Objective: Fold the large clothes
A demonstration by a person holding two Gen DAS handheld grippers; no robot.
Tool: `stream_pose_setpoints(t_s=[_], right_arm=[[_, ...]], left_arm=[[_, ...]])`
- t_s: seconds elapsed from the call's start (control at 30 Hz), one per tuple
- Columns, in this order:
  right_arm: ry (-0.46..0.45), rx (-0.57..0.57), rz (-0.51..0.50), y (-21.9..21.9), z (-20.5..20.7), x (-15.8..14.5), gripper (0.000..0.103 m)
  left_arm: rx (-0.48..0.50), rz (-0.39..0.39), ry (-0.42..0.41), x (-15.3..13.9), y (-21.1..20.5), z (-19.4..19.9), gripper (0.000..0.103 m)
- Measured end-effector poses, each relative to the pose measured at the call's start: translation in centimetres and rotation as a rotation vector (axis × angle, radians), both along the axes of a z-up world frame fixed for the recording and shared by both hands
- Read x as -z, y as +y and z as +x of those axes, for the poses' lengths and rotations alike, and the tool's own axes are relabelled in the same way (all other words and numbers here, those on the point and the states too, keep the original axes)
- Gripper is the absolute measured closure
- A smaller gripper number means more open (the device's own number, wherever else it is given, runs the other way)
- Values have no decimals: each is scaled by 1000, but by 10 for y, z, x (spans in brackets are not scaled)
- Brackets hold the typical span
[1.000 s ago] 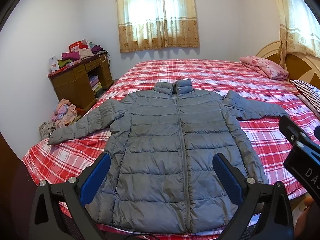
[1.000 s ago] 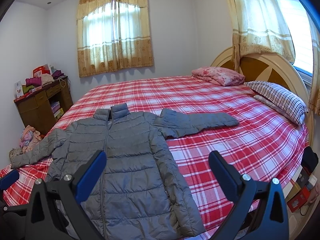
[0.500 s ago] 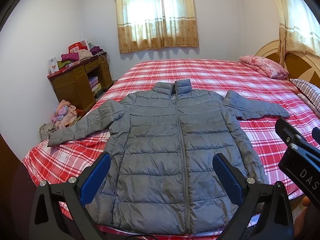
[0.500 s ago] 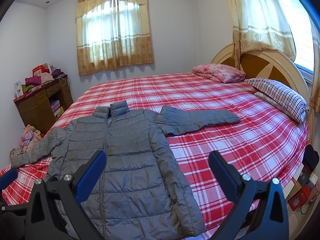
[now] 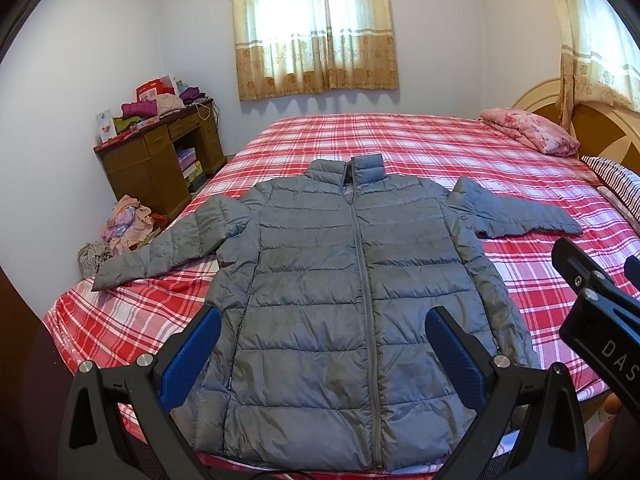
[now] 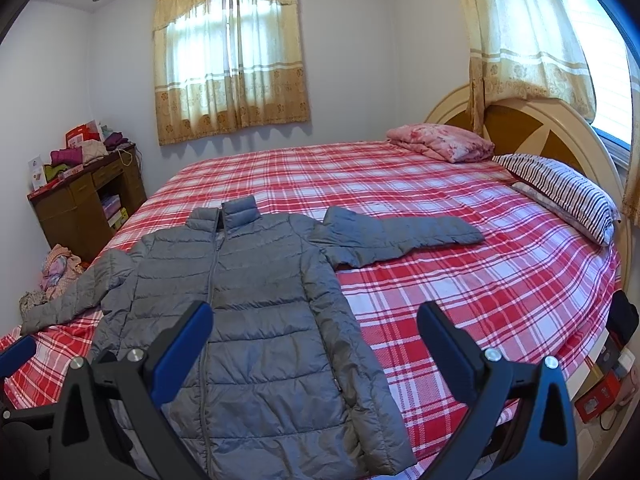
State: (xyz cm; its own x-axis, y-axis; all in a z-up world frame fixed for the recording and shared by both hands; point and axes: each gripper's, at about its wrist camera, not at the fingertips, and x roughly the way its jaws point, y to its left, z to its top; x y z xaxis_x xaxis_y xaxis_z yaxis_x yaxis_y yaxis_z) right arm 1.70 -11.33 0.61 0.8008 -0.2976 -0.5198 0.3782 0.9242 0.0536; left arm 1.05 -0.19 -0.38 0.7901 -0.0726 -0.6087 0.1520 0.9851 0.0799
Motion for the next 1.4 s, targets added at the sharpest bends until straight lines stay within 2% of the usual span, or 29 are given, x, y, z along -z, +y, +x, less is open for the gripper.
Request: stream_pose_setpoints(t_s=[0.47, 1.17, 1.3, 1.4], right_arm=[[40, -11, 64, -13, 15, 10, 0], [64, 8, 73, -27, 47, 10, 0], [106, -14, 147, -44, 63, 27, 0], [131, 16, 221, -77, 72, 41, 1]], left_arm=[[-3, 9, 33, 9, -6, 19, 1], [3, 12, 69, 11, -19, 57, 1], [27, -17, 84, 19, -13, 70, 1], [9, -51, 131, 31, 5, 98, 1]])
